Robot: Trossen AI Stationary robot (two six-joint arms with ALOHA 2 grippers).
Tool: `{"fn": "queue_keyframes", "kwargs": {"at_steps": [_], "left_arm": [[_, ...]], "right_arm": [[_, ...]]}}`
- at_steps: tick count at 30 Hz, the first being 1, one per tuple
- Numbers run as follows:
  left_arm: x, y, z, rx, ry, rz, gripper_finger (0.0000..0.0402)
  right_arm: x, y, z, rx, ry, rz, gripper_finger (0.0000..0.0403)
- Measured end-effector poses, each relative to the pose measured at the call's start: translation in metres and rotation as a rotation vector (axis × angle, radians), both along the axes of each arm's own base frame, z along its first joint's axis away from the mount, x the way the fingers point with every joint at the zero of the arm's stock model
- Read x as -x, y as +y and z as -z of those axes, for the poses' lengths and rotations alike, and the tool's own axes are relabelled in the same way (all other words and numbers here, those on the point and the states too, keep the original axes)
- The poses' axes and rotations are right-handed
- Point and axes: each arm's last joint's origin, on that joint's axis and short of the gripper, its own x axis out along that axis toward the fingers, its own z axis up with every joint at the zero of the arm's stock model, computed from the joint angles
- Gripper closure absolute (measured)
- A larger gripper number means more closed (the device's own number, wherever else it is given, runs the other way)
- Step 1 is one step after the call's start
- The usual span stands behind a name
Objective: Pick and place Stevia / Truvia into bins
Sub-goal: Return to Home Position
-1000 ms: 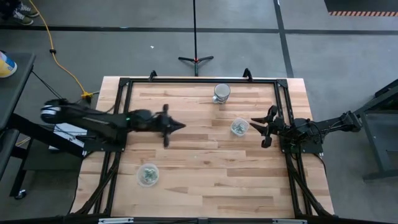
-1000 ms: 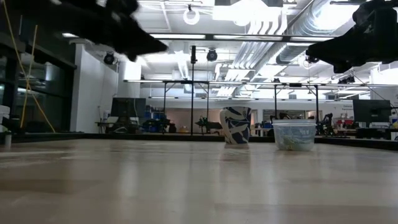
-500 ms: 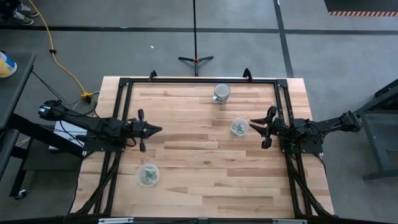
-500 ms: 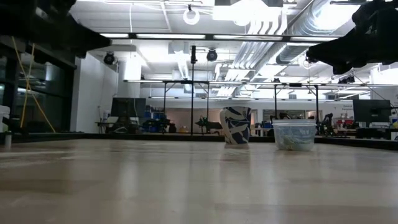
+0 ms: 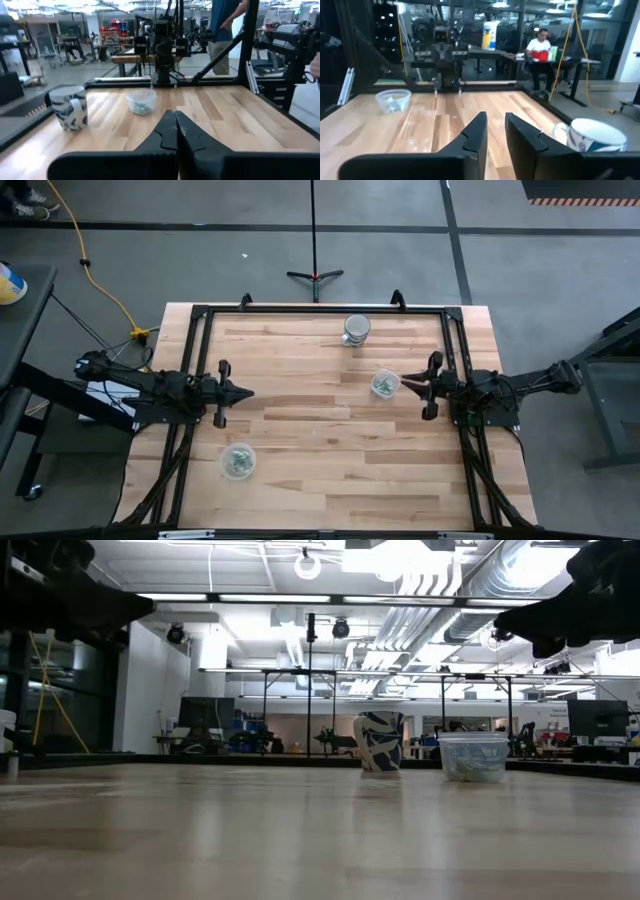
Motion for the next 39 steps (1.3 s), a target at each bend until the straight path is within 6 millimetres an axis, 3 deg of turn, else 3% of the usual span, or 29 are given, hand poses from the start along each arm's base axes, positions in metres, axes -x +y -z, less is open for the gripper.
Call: {"fn": "queue_keyframes", "kwargs": {"at_steps": [8, 13, 19, 39], "left_arm": [[0.000, 0.000, -0.006, -0.043, -0.057, -0.012, 0.0375], [0.000, 0.000, -0.006, -0.114, -0.055, 0.002, 0.0379], [0.000, 0.000, 0.000, -0.079, -0.001, -0.009, 0.0375], [0.000, -0.003, 0.007, -0.073, 0.060, 0.082, 0.0366]], "right_arm": [[-0.002, -0.013, -0.003, 0.013, -0.029, -0.052, 0.0399], [-0.001, -0.023, -0.003, -0.026, -0.033, -0.091, 0.0396], [0.000, -0.032, 0.005, -0.058, 0.043, -0.048, 0.0396], [0.001, -0.035, 0.013, -0.107, 0.118, -0.029, 0.0401]]}}
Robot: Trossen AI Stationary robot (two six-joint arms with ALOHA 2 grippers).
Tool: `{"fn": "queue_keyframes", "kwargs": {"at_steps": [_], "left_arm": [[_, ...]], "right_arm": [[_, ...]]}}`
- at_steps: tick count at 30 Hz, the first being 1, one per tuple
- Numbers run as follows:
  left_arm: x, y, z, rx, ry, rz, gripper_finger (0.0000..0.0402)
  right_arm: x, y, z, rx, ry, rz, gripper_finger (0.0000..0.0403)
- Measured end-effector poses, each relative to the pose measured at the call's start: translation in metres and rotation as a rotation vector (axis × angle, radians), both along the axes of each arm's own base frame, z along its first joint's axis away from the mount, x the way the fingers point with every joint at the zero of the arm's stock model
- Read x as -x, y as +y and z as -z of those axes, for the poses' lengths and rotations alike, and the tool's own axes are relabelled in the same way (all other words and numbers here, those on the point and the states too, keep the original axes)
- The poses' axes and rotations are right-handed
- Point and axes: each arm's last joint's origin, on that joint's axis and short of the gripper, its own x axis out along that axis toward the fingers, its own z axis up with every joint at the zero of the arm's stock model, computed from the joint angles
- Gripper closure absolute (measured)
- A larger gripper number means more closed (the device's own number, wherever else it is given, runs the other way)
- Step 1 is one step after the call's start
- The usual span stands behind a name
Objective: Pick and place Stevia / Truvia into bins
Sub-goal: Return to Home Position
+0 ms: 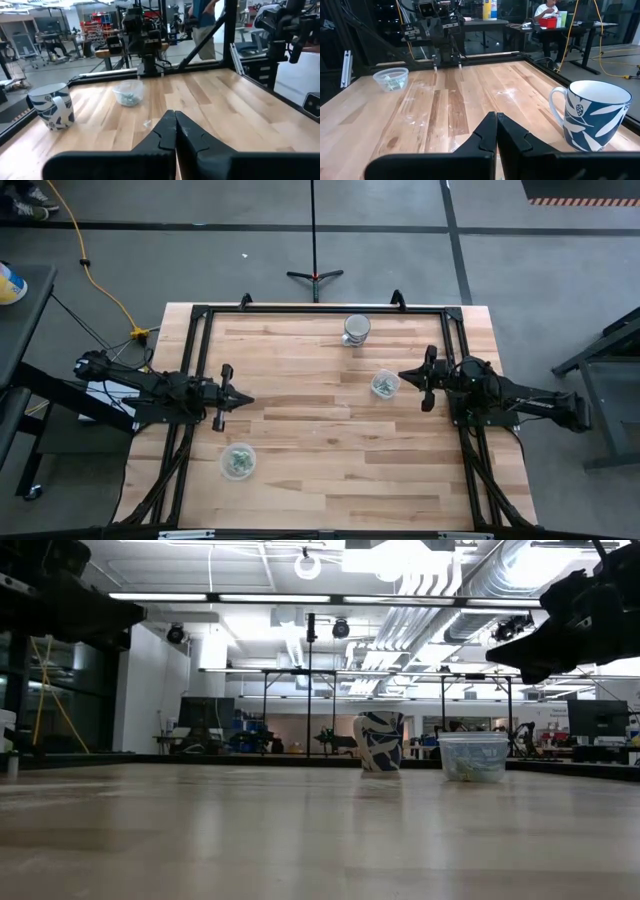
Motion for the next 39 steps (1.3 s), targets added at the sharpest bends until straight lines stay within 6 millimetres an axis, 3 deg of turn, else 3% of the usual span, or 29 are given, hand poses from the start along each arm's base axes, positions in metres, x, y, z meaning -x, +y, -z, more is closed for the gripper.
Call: {"fn": "queue_keyframes", "kwargs": {"at_steps": [9, 39], "left_arm": [[0.0001, 0.0040, -0.0008, 0.001, -0.009, -0.138, 0.0357], [0.0001, 0.0041, -0.0003, -0.001, -0.005, -0.140, 0.0357]], "right_arm": [[0.0000, 0.0000, 0.0003, -0.001, 0.003, 0.000, 0.0399], [0.0000, 0.0000, 0.0005, -0.001, 0.005, 0.000, 0.0401]]}}
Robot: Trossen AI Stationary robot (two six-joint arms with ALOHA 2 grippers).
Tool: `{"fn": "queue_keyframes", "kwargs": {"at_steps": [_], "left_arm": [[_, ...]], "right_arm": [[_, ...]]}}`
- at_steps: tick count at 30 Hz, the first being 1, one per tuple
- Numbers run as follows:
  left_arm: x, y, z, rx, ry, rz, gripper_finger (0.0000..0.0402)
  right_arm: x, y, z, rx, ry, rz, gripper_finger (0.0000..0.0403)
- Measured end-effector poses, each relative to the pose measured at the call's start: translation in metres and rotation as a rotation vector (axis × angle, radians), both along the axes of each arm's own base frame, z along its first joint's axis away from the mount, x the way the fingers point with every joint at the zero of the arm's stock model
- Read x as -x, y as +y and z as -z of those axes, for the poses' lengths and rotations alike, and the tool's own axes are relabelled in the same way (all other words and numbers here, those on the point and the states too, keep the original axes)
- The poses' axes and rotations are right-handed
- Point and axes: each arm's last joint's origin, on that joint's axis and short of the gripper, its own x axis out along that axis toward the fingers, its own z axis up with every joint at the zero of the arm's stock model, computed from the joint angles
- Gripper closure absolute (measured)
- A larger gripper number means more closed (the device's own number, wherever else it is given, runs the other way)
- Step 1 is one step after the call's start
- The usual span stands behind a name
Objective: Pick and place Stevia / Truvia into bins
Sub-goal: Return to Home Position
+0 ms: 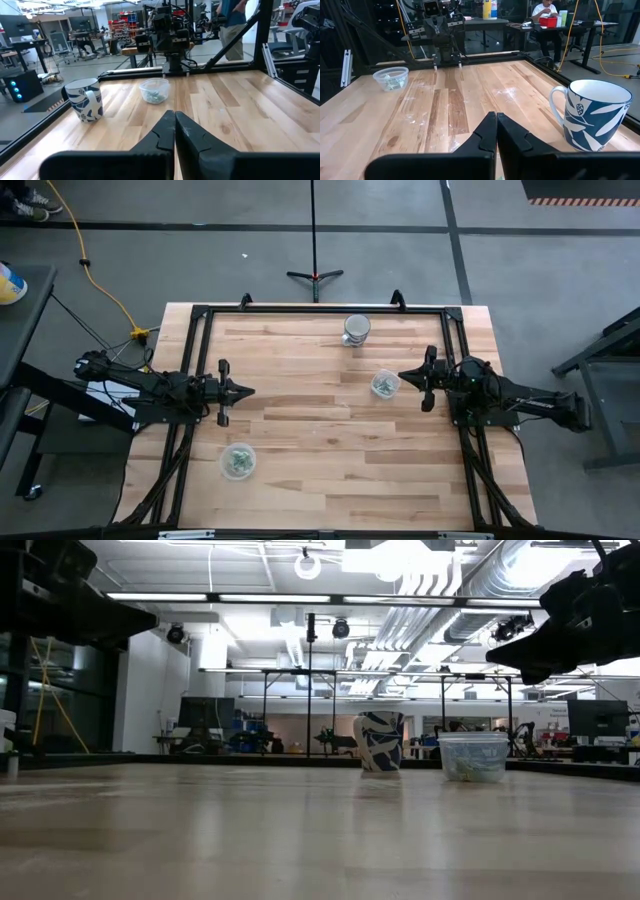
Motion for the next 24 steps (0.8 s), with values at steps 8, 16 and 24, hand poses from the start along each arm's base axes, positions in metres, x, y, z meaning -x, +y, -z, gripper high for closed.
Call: {"fn": "queue_keyframes", "kwargs": {"at_steps": [8, 16, 24], "left_arm": [[0.0000, 0.0000, 0.0000, 0.000, 0.000, 0.000, 0.0357], [0.0000, 0.0000, 0.0000, 0.000, 0.000, 0.000, 0.0357], [0.0000, 0.0000, 0.0000, 0.000, 0.000, -0.001, 0.0357]], "right_arm": [[0.0000, 0.0000, 0.0000, 0.000, 0.000, 0.000, 0.0395], [0.0000, 0.0000, 0.0000, 0.000, 0.000, -0.001, 0.0402], [0.0000, 0.0000, 0.0000, 0.000, 0.000, 0.000, 0.0400]]}}
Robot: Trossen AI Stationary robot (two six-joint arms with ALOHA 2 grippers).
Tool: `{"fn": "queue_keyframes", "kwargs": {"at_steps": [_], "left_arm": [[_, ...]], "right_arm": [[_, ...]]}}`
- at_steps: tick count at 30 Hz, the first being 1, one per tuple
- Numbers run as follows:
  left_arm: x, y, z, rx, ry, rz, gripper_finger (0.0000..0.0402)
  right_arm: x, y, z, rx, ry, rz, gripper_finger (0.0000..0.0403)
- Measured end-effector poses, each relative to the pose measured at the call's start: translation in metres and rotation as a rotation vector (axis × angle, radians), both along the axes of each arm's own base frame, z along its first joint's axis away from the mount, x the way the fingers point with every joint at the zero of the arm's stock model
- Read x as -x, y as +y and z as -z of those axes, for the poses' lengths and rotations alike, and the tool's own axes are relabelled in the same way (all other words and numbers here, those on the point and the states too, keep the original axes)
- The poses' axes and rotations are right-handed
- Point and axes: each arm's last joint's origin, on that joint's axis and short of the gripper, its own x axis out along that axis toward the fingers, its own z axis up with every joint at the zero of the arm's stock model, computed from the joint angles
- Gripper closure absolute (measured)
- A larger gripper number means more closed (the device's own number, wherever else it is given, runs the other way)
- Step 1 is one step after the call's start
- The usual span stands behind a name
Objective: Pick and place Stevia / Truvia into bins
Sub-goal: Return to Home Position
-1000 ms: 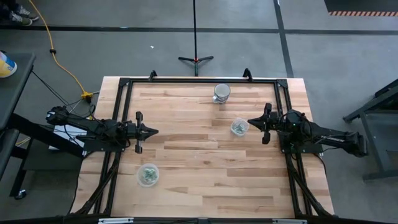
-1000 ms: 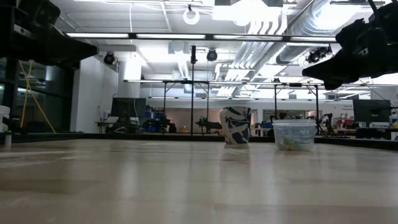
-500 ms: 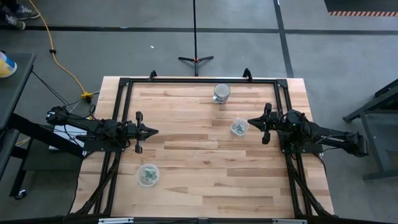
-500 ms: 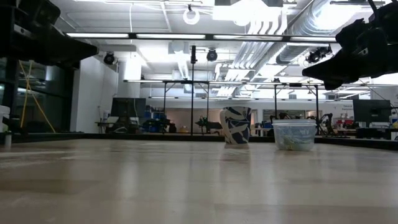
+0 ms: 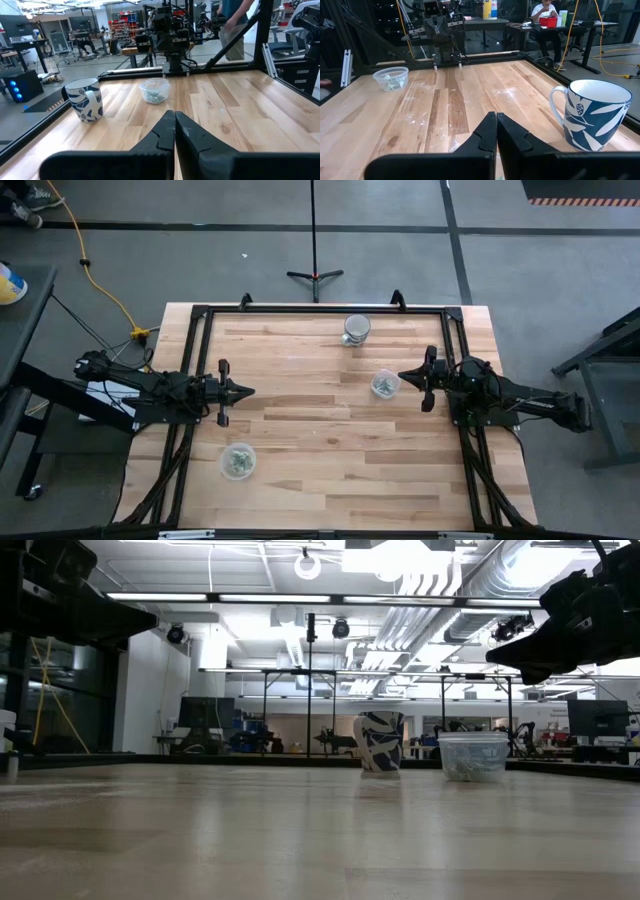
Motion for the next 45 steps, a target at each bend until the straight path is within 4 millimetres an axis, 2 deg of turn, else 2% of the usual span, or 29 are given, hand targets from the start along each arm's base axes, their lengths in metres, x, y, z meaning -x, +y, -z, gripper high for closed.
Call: {"fn": "queue_keyframes", "kwargs": {"at_steps": [45], "left_arm": [[0.0000, 0.0000, 0.0000, 0.000, 0.000, 0.000, 0.0357]], "right_arm": [[0.0000, 0.0000, 0.0000, 0.000, 0.000, 0.000, 0.0402]]}}
